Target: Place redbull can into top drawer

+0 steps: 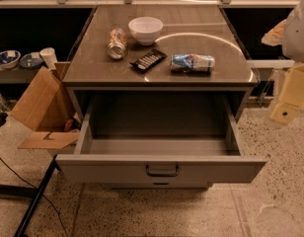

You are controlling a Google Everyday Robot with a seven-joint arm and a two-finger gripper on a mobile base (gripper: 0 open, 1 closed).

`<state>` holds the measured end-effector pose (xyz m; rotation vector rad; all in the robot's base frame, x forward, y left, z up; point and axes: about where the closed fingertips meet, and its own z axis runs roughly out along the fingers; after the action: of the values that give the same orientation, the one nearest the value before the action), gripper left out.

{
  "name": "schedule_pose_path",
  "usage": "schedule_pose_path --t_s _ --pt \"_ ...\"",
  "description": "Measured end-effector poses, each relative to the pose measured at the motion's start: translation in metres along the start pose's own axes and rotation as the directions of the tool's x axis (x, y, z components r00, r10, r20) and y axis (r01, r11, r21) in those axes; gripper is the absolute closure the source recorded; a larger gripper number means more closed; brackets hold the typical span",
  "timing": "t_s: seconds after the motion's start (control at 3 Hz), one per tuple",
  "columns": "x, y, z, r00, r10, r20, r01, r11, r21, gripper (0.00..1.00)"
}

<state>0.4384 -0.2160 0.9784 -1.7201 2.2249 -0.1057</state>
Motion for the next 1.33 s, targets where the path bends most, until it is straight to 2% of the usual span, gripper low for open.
schedule_pose_path --t_s 0.33,0.67,1.33 --pt "0.0 0.0 0.0 1.0 0.0 0.0 0.0 1.0 0.0 0.0" --pt "-0.011 -0.011 -0.005 1.0 -0.022 0.016 0.022 0.9996 0.018 0.0" --pt "-0.05 -0.067 -0.003 0.998 -0.061 -0.001 0.06 0.9958 0.069 0.0"
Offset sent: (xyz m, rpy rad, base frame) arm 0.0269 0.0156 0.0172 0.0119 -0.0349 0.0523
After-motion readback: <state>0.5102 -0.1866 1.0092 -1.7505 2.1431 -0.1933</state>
